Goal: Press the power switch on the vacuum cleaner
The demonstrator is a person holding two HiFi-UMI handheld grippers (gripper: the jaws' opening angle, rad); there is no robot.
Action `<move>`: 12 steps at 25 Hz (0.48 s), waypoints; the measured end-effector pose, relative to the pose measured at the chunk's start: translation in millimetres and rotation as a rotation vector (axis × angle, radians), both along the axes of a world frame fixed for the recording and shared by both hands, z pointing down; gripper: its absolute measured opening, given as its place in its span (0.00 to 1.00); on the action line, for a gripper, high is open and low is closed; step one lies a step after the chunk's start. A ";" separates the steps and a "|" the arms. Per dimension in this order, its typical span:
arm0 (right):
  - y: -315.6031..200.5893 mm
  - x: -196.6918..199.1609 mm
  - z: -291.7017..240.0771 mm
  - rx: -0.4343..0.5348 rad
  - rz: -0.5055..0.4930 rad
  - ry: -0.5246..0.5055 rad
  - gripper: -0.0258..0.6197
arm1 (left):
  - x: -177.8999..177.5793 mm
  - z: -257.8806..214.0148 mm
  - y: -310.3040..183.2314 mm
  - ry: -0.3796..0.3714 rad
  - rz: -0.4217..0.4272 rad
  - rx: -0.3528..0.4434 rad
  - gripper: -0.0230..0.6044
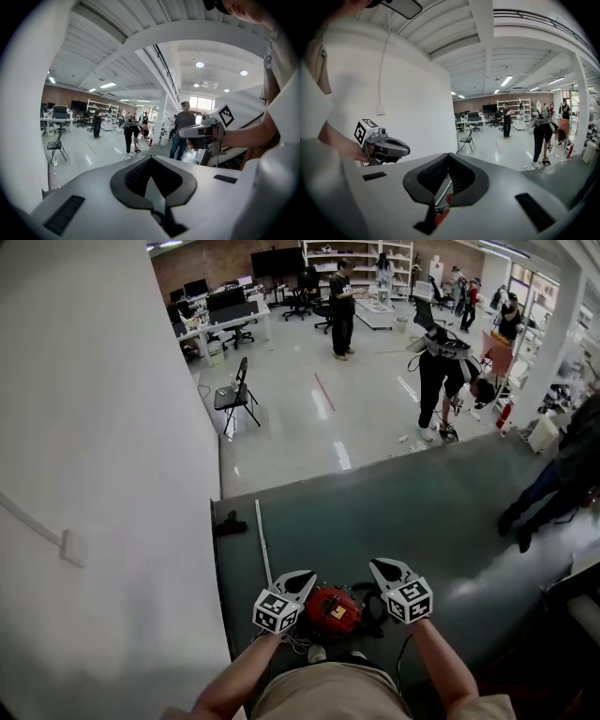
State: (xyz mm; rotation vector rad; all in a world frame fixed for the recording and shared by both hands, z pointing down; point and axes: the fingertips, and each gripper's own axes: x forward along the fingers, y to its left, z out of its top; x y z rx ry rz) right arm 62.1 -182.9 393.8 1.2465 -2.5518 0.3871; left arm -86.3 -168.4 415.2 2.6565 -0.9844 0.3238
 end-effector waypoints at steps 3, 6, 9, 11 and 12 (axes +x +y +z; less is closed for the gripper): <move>2.9 0.7 -33.6 0.052 -0.002 -0.013 0.05 | -10.4 -40.7 -4.3 0.038 -0.017 0.070 0.05; 3.4 1.5 -63.8 0.109 0.000 -0.023 0.05 | -26.2 -75.7 -10.0 0.077 -0.046 0.136 0.05; 6.1 4.1 -88.0 0.162 0.012 -0.025 0.05 | -46.2 -100.7 -14.0 0.102 -0.073 0.184 0.05; 10.8 8.3 -98.4 0.185 0.027 -0.030 0.05 | -61.1 -110.4 -14.7 0.104 -0.093 0.208 0.05; 13.2 9.9 -102.0 0.195 0.036 -0.032 0.05 | -70.9 -113.4 -15.6 0.104 -0.107 0.217 0.05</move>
